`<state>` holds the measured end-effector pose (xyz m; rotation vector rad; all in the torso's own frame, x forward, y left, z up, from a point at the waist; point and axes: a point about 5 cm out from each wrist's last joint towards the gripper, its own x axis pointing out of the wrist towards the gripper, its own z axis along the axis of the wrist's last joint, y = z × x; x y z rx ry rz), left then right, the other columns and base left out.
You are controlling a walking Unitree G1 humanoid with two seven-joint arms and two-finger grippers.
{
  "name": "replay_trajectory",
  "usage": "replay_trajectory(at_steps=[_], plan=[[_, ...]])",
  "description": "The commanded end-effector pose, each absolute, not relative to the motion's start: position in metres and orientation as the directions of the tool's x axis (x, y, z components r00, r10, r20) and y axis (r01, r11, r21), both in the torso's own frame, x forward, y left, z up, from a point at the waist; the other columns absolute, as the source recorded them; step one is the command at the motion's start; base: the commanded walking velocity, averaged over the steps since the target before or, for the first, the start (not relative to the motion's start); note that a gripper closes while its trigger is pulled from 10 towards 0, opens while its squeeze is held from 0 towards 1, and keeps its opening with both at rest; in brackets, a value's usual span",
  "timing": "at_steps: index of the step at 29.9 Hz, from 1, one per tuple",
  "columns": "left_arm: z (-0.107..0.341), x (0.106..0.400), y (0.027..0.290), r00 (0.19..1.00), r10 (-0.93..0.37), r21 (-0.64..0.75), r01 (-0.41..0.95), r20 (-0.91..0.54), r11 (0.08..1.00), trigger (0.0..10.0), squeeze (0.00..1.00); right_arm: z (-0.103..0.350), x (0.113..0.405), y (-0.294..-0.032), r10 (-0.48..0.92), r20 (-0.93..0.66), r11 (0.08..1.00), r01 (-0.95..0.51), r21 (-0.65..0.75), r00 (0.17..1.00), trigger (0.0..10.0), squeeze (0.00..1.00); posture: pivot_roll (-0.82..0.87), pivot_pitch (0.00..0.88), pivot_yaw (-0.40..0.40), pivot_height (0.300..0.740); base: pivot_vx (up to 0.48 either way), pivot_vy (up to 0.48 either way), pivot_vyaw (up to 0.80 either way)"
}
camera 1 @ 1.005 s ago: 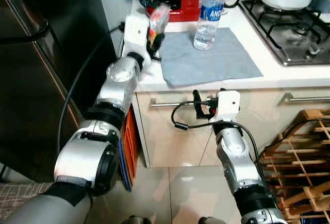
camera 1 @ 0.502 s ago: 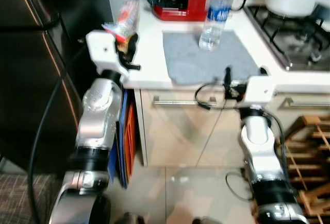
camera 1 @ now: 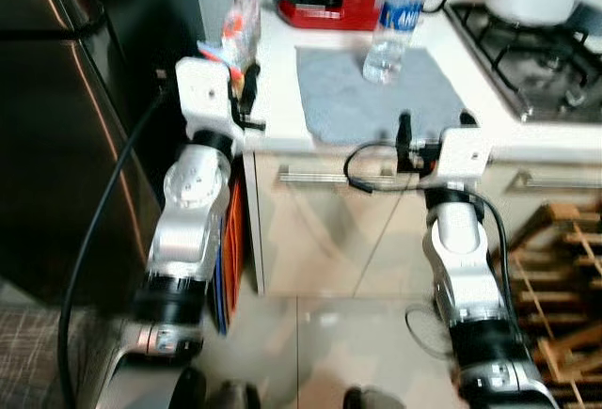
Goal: Restocking fridge
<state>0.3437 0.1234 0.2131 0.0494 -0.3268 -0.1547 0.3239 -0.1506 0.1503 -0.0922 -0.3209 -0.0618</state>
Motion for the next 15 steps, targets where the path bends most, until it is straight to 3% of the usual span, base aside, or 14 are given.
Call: replay_trajectory(at_steps=[1,15], plan=[[0.2121,0.3432,0.1219,0.936,-0.161,0.100,0.136,0.313,0.986,10.0,0.00,0.1408,0.3213,-0.1542,-0.057,0.276,0.995,0.078,-0.067,0.959,10.0,0.05,-0.12,0.000,-0.007,0.740,-0.394,0.000,0.00],[0.2055,0.3452,0.1207,0.944,-0.163,0.121,0.133,0.288,0.984,10.0,0.00,0.1373,0.3247,-0.1477,-0.030,0.257,0.996,0.049,-0.068,0.966,10.0,0.05,-0.12,0.000,-0.013,0.740,-0.388,0.000,0.00]])
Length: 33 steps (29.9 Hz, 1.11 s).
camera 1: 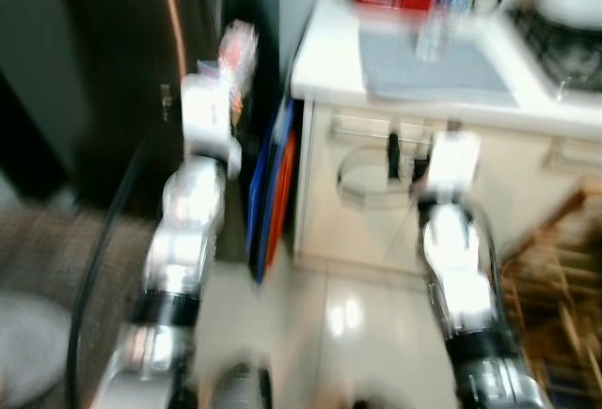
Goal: Restocking fridge
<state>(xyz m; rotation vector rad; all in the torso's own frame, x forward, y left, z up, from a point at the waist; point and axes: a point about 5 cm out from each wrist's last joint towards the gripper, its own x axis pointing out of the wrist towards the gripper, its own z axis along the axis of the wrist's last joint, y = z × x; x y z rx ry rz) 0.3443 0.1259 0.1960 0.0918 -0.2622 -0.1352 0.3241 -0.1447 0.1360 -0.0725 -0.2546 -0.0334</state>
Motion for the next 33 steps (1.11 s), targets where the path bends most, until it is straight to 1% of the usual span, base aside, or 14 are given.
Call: replay_trajectory(at_steps=[1,3,5,6,7,10,15,18,21,33], plan=[[0.204,0.345,0.121,0.945,-0.162,0.120,0.132,0.283,0.984,10.0,0.00,0.137,0.325,-0.147,-0.024,0.255,0.996,0.044,-0.072,0.967,10.0,0.05,-0.12,0.000,-0.013,0.740,-0.386,0.000,0.00],[0.199,0.345,0.121,0.948,-0.159,0.118,0.131,0.275,0.984,10.0,0.00,0.136,0.325,-0.147,-0.019,0.251,0.996,0.039,-0.075,0.968,10.0,0.05,-0.12,0.000,-0.013,0.740,-0.364,0.000,0.00],[0.186,0.346,0.119,0.963,-0.160,0.119,0.137,0.216,0.983,10.0,0.00,0.134,0.324,-0.147,-0.018,0.243,0.996,0.038,-0.078,0.970,10.0,0.05,-0.12,0.000,-0.013,0.740,0.000,0.000,0.00],[0.182,0.345,0.120,0.965,-0.162,0.102,0.143,0.205,0.984,10.0,0.00,0.133,0.324,-0.148,-0.018,0.239,0.996,0.038,-0.079,0.971,10.0,0.05,-0.12,0.000,-0.013,0.740,0.000,0.000,0.00],[0.175,0.342,0.121,0.969,-0.165,0.054,0.157,0.185,0.986,10.0,0.00,0.131,0.324,-0.148,-0.017,0.233,0.996,0.037,-0.080,0.972,10.0,0.05,-0.13,0.000,-0.009,0.740,0.000,0.000,0.00],[0.165,0.338,0.121,0.971,-0.182,0.037,0.179,0.152,0.983,10.0,0.00,0.128,0.323,-0.149,-0.019,0.218,0.996,0.037,-0.079,0.976,10.0,0.05,-0.13,0.000,-0.008,0.740,0.000,0.000,0.00],[0.147,0.328,0.112,0.964,-0.239,0.060,0.233,0.115,0.971,10.0,0.00,0.111,0.319,-0.160,-0.067,0.135,0.997,0.073,-0.036,0.989,10.0,0.05,-0.13,0.000,-0.007,0.740,0.000,-0.475,0.00],[0.141,0.327,0.113,0.965,-0.242,0.068,0.236,0.098,0.969,10.0,0.00,0.104,0.317,-0.167,-0.096,0.102,0.995,0.100,-0.030,0.990,10.0,0.05,-0.13,0.000,-0.004,0.740,0.000,-0.464,0.00],[0.135,0.328,0.117,0.969,-0.237,0.076,0.231,0.076,0.970,10.0,0.00,0.100,0.315,-0.172,-0.104,0.092,0.992,0.110,-0.056,0.990,10.0,0.05,-0.13,0.000,-0.002,0.740,0.000,-0.459,0.00],[0.120,0.328,0.121,0.976,-0.217,0.080,0.214,0.024,0.973,10.0,0.00,0.097,0.312,-0.165,-0.058,0.091,0.994,0.066,-0.085,0.994,10.0,0.05,-0.14,0.000,0.001,0.740,0.000,-0.452,0.00]])
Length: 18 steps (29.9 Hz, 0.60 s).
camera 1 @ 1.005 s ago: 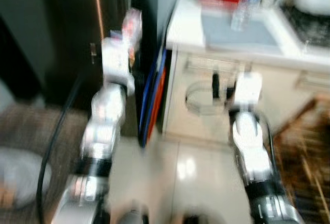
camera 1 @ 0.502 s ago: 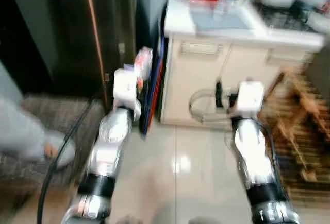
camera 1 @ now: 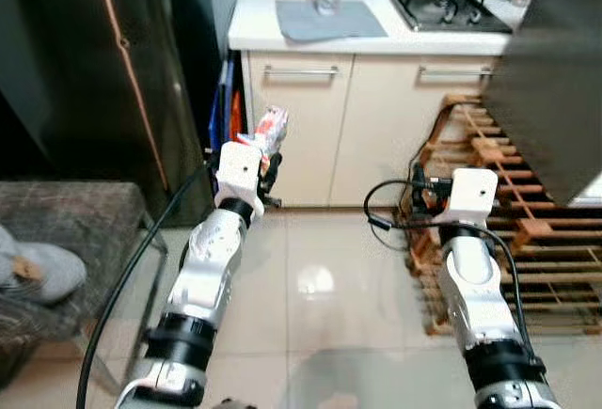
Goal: Restocking fridge
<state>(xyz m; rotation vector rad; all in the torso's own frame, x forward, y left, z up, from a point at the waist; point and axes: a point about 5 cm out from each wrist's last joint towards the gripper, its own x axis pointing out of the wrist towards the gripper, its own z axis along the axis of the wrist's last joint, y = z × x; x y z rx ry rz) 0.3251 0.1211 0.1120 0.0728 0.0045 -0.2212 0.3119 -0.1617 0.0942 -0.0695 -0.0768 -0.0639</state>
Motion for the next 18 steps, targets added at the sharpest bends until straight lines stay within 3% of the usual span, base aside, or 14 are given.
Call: replay_trajectory(at_steps=[1,18], plan=[[0.1186,0.3274,0.1195,0.975,-0.220,0.080,0.217,0.021,0.973,10.0,0.00,0.0954,0.3121,-0.1640,-0.048,0.085,0.994,0.056,-0.089,0.995,10.0,0.05,-0.14,0.000,-0.003,0.740,0.000,-0.454,0.00],[0.1181,0.3337,0.1178,0.973,-0.232,0.085,0.229,0.020,0.970,10.0,0.00,0.0880,0.3117,-0.1608,-0.022,0.059,0.995,0.028,-0.095,0.998,10.0,0.05,-0.15,0.000,0.006,0.740,0.000,-0.453,0.00]])
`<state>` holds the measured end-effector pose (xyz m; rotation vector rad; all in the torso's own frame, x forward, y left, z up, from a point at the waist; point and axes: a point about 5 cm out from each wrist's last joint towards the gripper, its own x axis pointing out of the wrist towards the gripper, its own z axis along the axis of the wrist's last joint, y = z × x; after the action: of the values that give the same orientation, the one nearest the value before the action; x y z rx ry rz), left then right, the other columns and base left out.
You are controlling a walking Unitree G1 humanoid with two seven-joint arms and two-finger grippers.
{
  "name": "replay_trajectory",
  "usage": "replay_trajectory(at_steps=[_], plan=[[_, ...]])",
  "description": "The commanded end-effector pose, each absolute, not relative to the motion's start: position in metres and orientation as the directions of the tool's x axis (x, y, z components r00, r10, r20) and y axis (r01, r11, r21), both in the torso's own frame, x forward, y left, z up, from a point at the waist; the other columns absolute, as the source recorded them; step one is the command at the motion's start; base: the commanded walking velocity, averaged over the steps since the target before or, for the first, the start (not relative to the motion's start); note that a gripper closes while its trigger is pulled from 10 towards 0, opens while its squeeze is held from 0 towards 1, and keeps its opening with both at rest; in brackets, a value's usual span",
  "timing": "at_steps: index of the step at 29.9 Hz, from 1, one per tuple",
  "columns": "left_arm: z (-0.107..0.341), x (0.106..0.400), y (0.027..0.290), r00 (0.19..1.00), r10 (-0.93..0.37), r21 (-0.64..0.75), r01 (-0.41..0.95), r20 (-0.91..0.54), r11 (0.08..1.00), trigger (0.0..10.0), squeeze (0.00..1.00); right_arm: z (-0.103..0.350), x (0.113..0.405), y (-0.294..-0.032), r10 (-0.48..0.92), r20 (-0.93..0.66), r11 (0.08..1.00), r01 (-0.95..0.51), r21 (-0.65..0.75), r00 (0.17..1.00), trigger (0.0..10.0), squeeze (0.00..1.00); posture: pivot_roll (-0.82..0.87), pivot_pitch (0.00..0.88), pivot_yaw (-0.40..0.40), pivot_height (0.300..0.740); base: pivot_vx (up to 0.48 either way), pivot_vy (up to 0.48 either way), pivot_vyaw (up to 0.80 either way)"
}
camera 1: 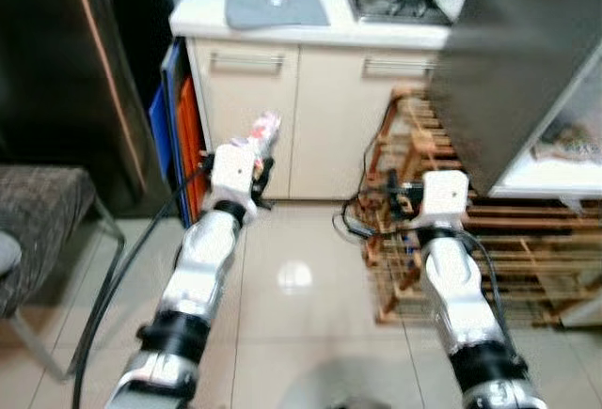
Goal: Restocking fridge
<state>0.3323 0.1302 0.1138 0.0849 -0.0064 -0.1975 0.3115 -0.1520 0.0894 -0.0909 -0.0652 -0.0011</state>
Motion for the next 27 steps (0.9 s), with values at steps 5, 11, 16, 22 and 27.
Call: replay_trajectory(at_steps=[5,11,16,22,27], plan=[[0.118,0.335,0.119,0.969,-0.245,0.107,0.242,0.014,0.964,10.0,0.00,0.086,0.312,-0.154,-0.016,0.057,0.996,0.020,-0.086,0.998,10.0,0.05,-0.14,0.000,0.014,0.740,0.000,-0.454,0.00],[0.122,0.339,0.123,0.970,-0.243,0.127,0.239,0.022,0.963,10.0,0.00,0.083,0.309,-0.152,-0.010,0.049,0.996,0.014,-0.085,0.999,10.0,0.05,-0.14,0.000,0.020,0.740,0.000,-0.449,0.00],[0.121,0.340,0.120,0.969,-0.247,0.127,0.243,0.018,0.962,10.0,0.00,0.082,0.308,-0.153,-0.010,0.049,0.996,0.015,-0.088,0.999,10.0,0.05,-0.15,0.000,0.019,0.740,0.000,-0.442,0.00],[0.119,0.340,0.114,0.967,-0.256,0.120,0.252,0.017,0.960,10.0,0.00,0.081,0.307,-0.154,-0.012,0.043,0.996,0.016,-0.092,0.999,10.0,0.05,-0.15,0.000,0.016,0.740,0.000,-0.442,0.00],[0.119,0.340,0.111,0.964,-0.266,0.117,0.262,0.018,0.958,10.0,0.00,0.079,0.306,-0.156,-0.013,0.037,0.995,0.017,-0.096,0.999,10.0,0.05,-0.16,0.000,0.019,0.740,0.000,-0.442,0.00]])
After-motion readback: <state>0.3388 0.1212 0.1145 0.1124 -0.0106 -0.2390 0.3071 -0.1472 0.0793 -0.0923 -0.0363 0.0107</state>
